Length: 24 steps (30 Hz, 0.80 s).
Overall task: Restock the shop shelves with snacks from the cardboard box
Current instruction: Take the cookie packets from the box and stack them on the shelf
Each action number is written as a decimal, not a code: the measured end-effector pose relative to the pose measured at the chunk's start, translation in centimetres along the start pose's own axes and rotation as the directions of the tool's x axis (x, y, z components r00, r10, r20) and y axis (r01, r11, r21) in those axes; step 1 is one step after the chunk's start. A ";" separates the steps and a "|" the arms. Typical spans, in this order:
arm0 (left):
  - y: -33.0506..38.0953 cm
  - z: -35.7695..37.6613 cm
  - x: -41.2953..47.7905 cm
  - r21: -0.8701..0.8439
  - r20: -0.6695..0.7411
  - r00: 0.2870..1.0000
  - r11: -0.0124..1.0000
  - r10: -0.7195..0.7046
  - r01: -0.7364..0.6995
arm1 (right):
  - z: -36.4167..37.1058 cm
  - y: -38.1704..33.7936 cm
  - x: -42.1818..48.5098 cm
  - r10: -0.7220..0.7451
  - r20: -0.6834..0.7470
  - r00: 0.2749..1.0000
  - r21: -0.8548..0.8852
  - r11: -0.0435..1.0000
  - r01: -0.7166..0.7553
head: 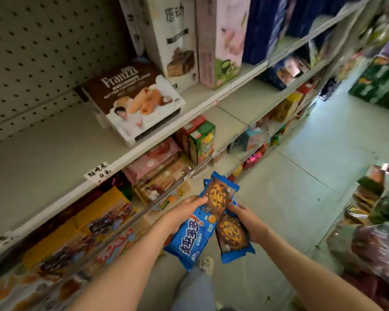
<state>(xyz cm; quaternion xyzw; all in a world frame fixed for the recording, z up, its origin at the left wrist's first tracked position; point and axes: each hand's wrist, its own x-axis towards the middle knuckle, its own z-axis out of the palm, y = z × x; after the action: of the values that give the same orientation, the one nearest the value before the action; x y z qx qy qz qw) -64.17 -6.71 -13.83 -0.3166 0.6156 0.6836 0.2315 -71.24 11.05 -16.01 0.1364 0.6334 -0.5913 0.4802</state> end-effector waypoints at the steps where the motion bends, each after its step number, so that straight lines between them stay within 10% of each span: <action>1: 1.8 0.4 1.4 0.027 0.027 1.000 1.000 0.012 -0.012 | -1.0 -1.4 0.6 -0.027 -0.031 0.999 -0.002 1.000 0.027; 13: 19.6 7.0 15.6 0.194 0.055 0.994 0.975 0.096 -0.105 | -15.0 -17.9 5.8 -0.236 -0.262 0.936 -0.045 0.972 0.232; 24: 27.4 9.4 24.9 0.026 -0.377 0.926 0.999 0.032 -0.024 | -24.4 -32.8 14.3 -0.186 0.016 0.982 -0.387 0.905 0.178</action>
<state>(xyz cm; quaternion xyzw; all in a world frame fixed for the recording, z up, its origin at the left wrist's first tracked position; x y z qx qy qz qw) -102.17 -2.94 -12.22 -0.4310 0.6602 0.6066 0.1023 -113.68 18.24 -10.68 -0.0146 0.7526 -0.4954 0.4335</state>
